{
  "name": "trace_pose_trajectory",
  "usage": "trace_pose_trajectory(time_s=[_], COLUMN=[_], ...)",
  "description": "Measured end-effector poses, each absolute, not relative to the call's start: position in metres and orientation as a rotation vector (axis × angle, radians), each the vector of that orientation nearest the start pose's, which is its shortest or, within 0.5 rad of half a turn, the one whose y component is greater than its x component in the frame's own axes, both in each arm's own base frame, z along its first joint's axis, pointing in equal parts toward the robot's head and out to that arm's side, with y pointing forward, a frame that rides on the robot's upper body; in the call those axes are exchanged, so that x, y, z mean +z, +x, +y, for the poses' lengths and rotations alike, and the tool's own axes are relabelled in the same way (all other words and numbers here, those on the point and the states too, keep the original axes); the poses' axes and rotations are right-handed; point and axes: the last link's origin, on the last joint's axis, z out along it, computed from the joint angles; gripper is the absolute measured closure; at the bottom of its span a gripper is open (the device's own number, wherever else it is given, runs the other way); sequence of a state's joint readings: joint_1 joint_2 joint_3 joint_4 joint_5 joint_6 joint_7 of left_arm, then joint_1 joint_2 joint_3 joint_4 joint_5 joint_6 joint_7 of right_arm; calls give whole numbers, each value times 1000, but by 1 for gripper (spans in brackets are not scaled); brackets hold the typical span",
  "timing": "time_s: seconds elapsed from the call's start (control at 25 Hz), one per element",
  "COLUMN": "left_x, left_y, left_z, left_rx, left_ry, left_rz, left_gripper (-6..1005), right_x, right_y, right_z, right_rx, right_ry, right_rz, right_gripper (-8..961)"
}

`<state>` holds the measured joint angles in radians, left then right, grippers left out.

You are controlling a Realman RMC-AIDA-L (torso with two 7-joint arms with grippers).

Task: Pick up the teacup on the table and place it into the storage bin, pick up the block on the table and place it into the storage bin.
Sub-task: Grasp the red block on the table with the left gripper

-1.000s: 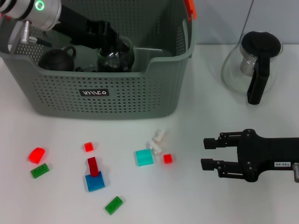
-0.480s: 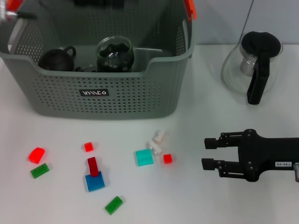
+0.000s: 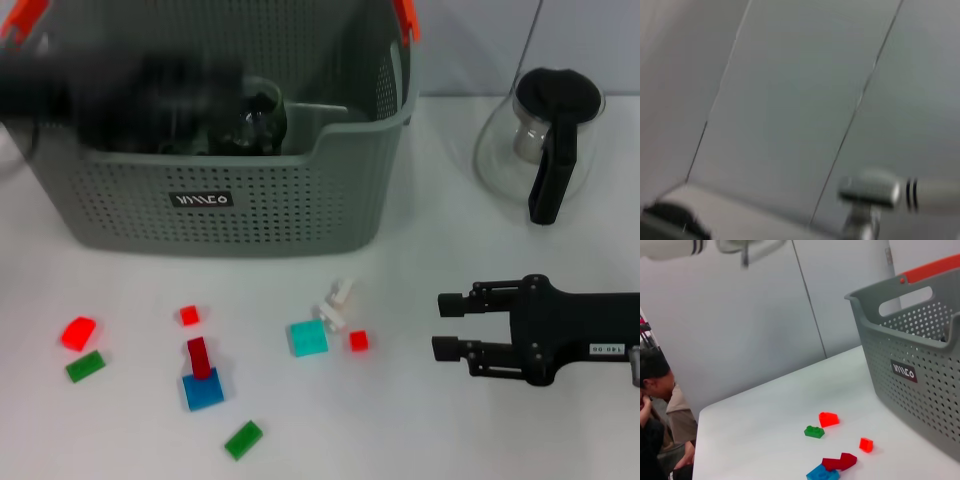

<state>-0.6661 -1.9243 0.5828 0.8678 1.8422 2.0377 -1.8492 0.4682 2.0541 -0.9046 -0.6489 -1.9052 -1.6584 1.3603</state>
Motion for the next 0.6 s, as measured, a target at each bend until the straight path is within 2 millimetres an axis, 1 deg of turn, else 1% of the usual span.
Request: trace_pose_trajectory(time_s=[0.04, 0.16, 0.28, 0.4, 0.44, 0.6], left_x=[111, 103, 103, 110, 112, 114], left_y=[-195, -219, -240, -259, -263, -276], left_z=[330, 309, 296, 288, 288, 289], left_rx=[-927, -706, -569, -436, -407, -230], left_ry=[-2960, -2987, -2957, -2909, -2891, -2790], left_rz=[-586, -503, -508, -612, -646, -899], left_gripper=[229, 233, 233, 234, 234, 235], right_x=[-15, -15, -15, -15, -16, -16], right_y=[259, 260, 261, 261, 261, 261], right_z=[296, 295, 294, 294, 294, 294], right_rx=[726, 726, 727, 727, 727, 730], right_ry=[-2931, -2931, -2929, -2930, -2931, -2930], right_rz=[573, 581, 589, 601, 603, 605], right_gripper=[376, 376, 376, 376, 376, 376])
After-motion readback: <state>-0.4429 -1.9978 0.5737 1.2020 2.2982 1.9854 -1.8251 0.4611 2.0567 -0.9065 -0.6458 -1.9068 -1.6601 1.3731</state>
